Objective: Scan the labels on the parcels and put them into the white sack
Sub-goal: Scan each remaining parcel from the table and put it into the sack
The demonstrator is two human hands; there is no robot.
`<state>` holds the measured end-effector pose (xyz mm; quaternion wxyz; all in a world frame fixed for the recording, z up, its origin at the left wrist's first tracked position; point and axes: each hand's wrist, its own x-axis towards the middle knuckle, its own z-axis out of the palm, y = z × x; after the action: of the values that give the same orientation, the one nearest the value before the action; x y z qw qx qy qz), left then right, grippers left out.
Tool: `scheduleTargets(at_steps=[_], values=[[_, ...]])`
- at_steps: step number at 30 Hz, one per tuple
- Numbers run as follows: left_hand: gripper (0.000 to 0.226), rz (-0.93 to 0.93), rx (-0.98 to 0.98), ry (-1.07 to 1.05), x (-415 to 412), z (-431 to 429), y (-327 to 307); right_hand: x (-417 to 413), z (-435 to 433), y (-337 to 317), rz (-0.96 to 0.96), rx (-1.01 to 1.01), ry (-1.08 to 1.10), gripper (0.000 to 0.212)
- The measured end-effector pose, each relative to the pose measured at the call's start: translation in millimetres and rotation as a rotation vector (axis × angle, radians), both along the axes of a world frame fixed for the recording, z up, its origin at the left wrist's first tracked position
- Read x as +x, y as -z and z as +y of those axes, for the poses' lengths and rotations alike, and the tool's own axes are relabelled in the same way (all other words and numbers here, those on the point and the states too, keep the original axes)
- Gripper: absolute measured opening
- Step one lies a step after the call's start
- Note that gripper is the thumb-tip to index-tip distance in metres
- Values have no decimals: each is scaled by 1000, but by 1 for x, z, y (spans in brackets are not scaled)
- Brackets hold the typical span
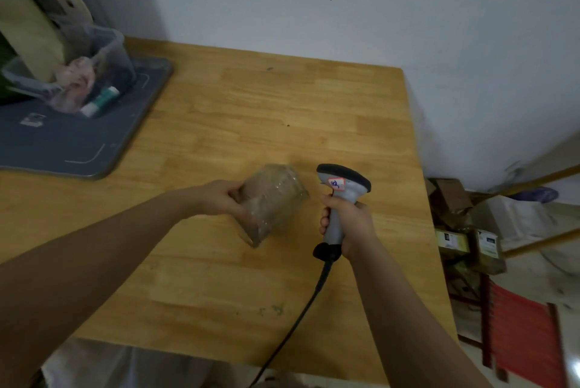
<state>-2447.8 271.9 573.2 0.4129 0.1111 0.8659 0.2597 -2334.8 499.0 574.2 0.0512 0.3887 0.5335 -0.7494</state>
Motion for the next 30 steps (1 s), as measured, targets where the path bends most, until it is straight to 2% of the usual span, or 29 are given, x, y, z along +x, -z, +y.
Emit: scheduleTargets(at_steps=[1, 2, 4, 6, 8, 10, 12, 15, 17, 19, 22, 27, 30], values=[[78, -68, 63, -97, 6, -9, -3, 2, -5, -1, 3, -7, -11, 20], [78, -60, 102, -195, 11, -15, -4, 5, -10, -2, 5, -12, -22, 21], [78, 198, 78, -305, 22, -22, -1, 11, -20, -2, 4, -14, -43, 20], [82, 411, -35, -170, 37, -17, -1, 17, -29, -3, -3, -8, -61, 20], [97, 517, -295, 32, 49, -8, 3, 22, -36, -3, -7, 2, -69, 20], [96, 563, -424, 21, 51, -4, 5, 27, -41, -6, -2, 10, -78, 21], [83, 497, -265, -134, 47, -8, 1, 32, -44, -9, 9, 16, -91, 19], [51, 310, 160, -572, 50, -29, -3, 39, -51, -15, 34, 26, -134, 10], [60, 221, 303, -799, 56, -45, -4, 41, -60, -22, 72, 24, -183, 7], [56, 162, 368, -851, 58, -61, -3, 42, -71, -28, 113, 29, -247, 8], [35, 102, 447, -884, 65, -83, -7, 44, -92, -39, 157, 49, -348, 13], [28, 160, 470, -866, 73, -124, -20, 46, -120, -56, 162, 131, -533, 19], [20, 176, 454, -917, 69, -151, -32, 48, -133, -62, 164, 252, -646, 17]])
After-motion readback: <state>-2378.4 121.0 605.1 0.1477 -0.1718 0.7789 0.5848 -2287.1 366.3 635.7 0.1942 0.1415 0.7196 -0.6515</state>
